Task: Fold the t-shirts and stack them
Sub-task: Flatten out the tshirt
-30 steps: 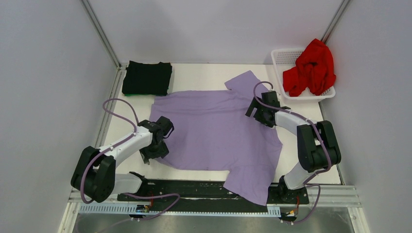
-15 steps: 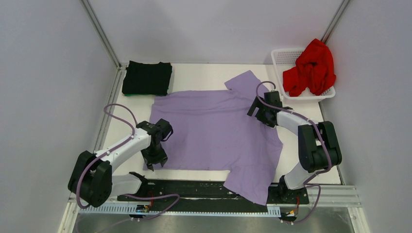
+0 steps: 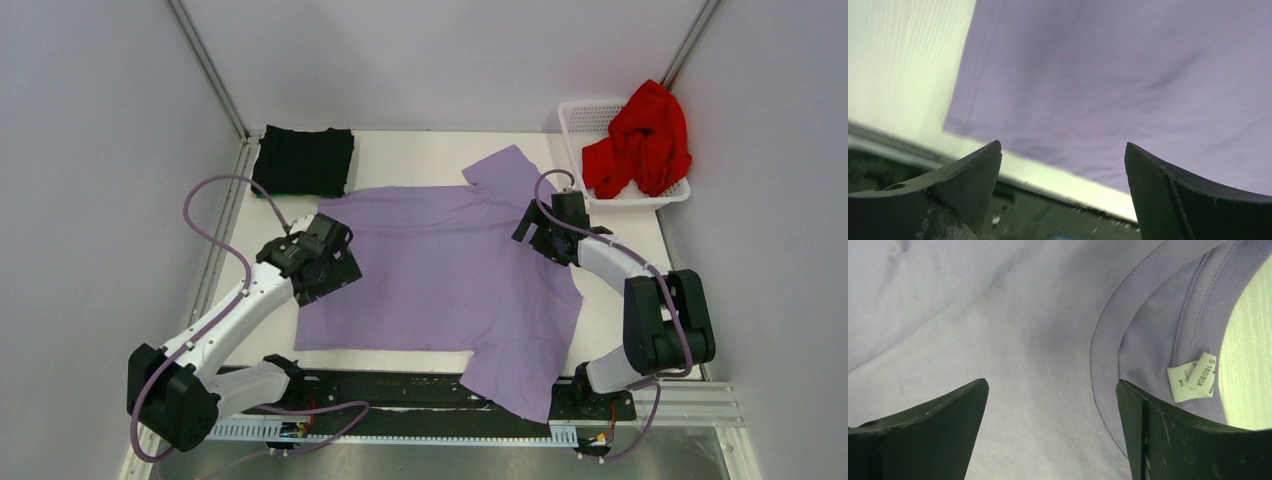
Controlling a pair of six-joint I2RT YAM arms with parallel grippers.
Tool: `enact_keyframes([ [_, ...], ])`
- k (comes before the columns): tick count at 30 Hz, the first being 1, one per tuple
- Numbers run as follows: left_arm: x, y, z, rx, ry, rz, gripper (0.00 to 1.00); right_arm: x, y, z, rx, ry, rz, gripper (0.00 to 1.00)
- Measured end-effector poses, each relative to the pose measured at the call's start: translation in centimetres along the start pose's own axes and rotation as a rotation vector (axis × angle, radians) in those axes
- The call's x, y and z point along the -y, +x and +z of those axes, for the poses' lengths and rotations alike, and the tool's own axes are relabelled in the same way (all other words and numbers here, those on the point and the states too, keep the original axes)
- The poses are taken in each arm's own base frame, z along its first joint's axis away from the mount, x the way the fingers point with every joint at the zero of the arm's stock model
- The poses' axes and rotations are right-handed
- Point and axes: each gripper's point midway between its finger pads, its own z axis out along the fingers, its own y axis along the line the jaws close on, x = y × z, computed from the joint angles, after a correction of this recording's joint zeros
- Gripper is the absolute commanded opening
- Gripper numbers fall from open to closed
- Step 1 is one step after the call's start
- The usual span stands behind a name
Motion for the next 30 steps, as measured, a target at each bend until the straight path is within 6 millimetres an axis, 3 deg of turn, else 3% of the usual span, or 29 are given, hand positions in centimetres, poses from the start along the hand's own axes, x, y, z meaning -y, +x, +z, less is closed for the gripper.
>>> enact_keyframes([
  [4,4.0,-4.8,1.1,0.134,0.076,0.019,1.0,-1.0,-0.8,-1.6,0.03,-0.047,-0.011,1.0],
  [7,5.8,-7.0,4.3,0.165,0.085,0.017,1.0,-1.4,-0.9,-1.9,0.031,-0.069,-0.025,1.0],
  [12,6.9,-8.3,10.8,0.133,0.033,0.03,1.0,-1.6,-0.5,-0.6,-0.012,-0.065,-0.03,1.0],
  [17,7.7,-8.9,15.3,0.106,-0.005,0.056,1.0,-1.3,-0.4,1.4,-0.049,-0.031,-0.025,1.0],
  [21,8.8,-11.3,16.5,0.125,0.02,0.023,1.0,-0.7,-0.7,3.0,-0.071,0.004,-0.007,1.0],
  [30,10.3,-16.1,18.6,0.149,0.059,-0.027,1.0,-1.4,-5.9,6.7,-0.018,0.009,0.042,1.0],
])
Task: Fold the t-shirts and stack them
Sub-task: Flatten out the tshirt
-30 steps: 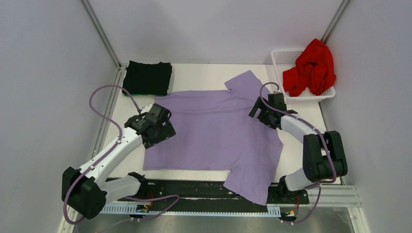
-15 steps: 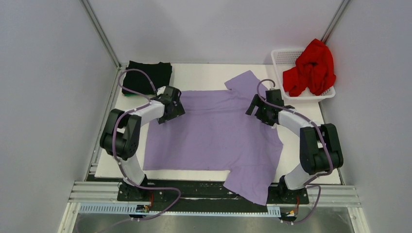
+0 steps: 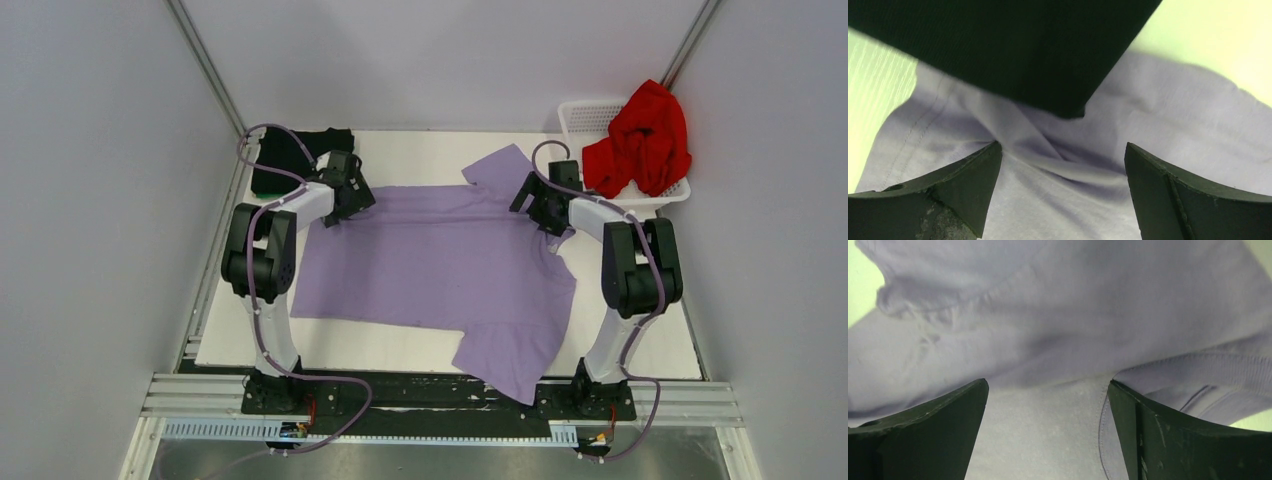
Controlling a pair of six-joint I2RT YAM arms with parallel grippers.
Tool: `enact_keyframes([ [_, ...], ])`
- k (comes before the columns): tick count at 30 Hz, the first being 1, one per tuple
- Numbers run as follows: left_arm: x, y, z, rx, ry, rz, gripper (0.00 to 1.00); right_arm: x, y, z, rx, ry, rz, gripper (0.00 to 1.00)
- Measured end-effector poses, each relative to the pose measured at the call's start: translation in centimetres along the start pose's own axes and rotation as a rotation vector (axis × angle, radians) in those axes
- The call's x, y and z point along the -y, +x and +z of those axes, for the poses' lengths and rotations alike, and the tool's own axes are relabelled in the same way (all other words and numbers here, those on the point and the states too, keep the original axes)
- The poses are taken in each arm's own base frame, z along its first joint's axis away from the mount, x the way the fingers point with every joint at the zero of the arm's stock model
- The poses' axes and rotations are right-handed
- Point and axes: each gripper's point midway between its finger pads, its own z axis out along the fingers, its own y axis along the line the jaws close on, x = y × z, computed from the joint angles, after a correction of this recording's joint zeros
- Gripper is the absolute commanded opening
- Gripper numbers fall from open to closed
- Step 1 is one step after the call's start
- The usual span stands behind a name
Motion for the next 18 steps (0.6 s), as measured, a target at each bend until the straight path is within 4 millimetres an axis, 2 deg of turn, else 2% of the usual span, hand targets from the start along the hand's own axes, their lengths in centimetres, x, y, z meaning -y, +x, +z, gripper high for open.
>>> enact_keyframes([
  [3,0.8,-1.1,0.9,0.008,0.002,0.004,1.0,-0.3,-1.9,1.1,0.019,-0.004,0.012,1.0],
  [6,1.4,-1.9,1.5,0.014,0.004,0.012,1.0,-0.7,-2.9,1.7,0.028,-0.012,0.016,1.0],
  [11,1.9,-2.2,1.5,-0.006,0.016,0.04,1.0,-0.8,-3.3,1.1,0.041,-0.016,0.01,1.0],
  [14,1.3,-1.5,0.2,-0.023,0.027,0.045,1.0,-0.1,-2.9,-1.6,0.073,0.004,0.015,1.0],
  [18,-1.2,0.6,-5.4,-0.034,0.023,0.041,1.0,1.0,-2.8,-7.4,0.176,0.019,0.044,1.0],
])
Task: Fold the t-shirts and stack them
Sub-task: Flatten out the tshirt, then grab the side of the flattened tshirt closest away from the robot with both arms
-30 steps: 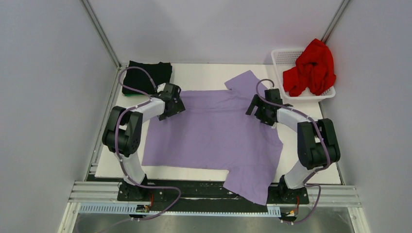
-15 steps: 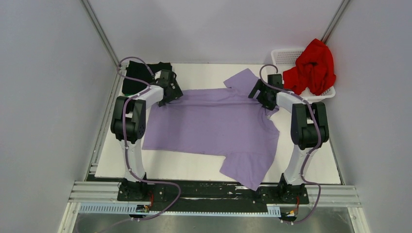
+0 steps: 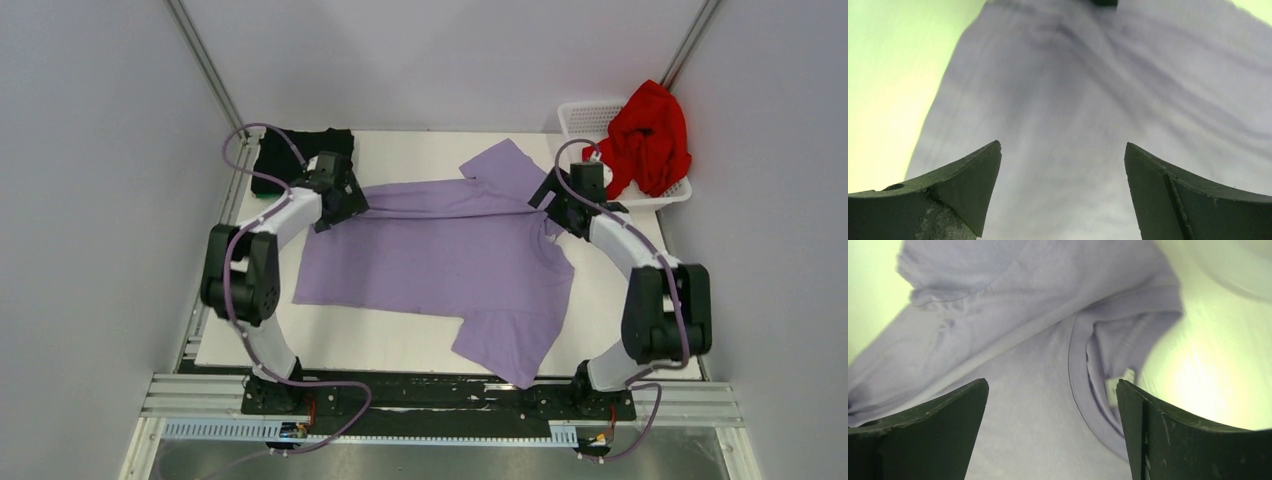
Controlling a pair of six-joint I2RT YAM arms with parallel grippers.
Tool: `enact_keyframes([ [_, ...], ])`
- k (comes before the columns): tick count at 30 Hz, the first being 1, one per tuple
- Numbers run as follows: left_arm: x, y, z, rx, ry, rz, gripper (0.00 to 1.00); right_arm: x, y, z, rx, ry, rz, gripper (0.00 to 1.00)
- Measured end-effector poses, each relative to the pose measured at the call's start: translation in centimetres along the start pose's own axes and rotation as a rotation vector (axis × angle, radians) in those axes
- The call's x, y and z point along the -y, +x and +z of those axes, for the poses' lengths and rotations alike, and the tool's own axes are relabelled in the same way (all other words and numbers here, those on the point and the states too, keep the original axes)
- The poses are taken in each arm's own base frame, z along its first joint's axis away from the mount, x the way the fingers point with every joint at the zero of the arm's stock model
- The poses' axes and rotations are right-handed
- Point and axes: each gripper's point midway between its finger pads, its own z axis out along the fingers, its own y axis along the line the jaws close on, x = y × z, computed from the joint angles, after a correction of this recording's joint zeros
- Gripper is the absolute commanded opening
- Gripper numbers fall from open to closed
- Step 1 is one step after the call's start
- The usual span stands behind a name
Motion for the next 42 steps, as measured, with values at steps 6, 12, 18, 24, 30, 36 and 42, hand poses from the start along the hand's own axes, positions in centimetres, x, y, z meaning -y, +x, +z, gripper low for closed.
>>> enact_keyframes([
  [6,-4.6,3.3,-9.8,0.091,-0.006,-0.056,0.97,1.7,0.4,-6.3,0.123,-0.034,0.049,1.0],
  [12,-12.3,8.8,-11.8,0.073,-0.17,-0.146,0.89,3.0,3.2,-6.3,0.054,-0.024,0.05,1.0],
  [18,-16.2,11.4,-11.9,0.067,-0.237,-0.264,0.82,2.7,3.6,-6.3,0.036,-0.043,0.05,1.0],
  [24,-16.9,12.4,-9.7,0.013,-0.301,-0.314,0.68,2.7,3.6,-6.4,0.035,-0.047,0.049,1.0],
  [30,-17.7,12.7,-6.8,-0.035,-0.35,-0.381,0.64,2.6,3.5,-6.6,0.042,-0.053,0.049,1.0],
  [36,-17.3,11.7,-5.5,-0.037,-0.362,-0.376,0.51,2.6,3.5,-6.6,0.043,-0.053,0.049,1.0],
  [42,-16.8,10.5,-4.5,-0.026,-0.366,-0.361,0.11,2.6,3.5,-6.5,0.043,-0.052,0.049,1.0],
])
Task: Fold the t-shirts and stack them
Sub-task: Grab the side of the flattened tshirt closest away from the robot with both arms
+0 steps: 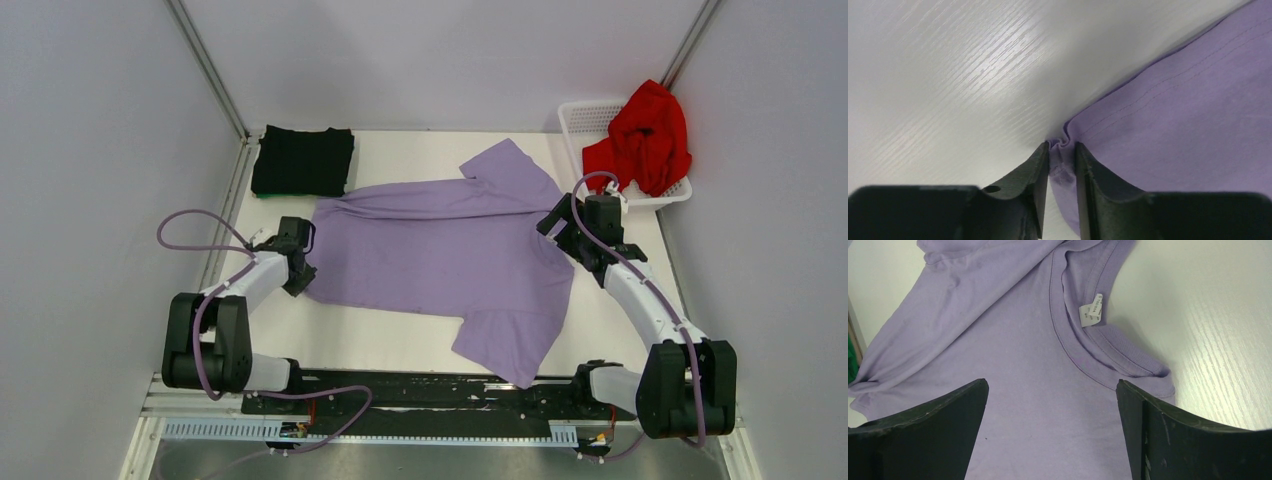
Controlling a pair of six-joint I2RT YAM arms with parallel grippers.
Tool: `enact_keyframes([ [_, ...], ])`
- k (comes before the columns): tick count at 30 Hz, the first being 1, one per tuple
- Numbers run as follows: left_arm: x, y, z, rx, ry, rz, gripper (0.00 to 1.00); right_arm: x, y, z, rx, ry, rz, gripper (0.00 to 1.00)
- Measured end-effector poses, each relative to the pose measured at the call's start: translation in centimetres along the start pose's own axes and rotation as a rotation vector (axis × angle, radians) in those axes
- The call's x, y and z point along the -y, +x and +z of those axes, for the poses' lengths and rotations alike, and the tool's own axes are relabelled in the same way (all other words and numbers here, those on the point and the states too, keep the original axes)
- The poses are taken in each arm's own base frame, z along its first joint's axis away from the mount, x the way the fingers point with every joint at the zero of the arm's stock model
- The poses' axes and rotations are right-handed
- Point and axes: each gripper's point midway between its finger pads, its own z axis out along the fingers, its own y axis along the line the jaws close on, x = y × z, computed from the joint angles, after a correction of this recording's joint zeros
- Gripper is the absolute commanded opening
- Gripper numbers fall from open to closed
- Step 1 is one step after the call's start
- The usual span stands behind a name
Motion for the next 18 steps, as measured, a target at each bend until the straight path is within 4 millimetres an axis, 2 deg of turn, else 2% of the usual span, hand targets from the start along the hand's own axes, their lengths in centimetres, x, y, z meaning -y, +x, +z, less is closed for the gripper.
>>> enact_keyframes([
  [2,0.4,-0.2,0.1,0.004,0.01,0.001,0.0,0.0,0.1,0.1,-0.002,0.002,0.0,1.0],
  [9,0.8,-0.2,-0.1,0.0,0.039,-0.006,0.0,0.4,0.5,0.4,-0.021,0.015,-0.008,0.98],
  [12,0.7,0.3,-0.5,-0.018,0.062,-0.005,0.0,0.2,1.3,0.2,-0.044,0.024,-0.032,0.98],
  [14,0.5,0.3,-0.9,-0.016,0.074,-0.004,0.0,-0.4,2.3,-0.3,-0.073,0.032,-0.069,0.97],
  [16,0.4,0.1,-1.4,-0.001,0.092,-0.006,0.0,-1.9,3.9,-1.1,-0.116,0.019,-0.126,0.95],
  [18,0.3,-0.1,-1.9,0.014,0.109,-0.01,0.0,-3.5,6.0,-2.2,-0.168,-0.001,-0.193,0.89],
])
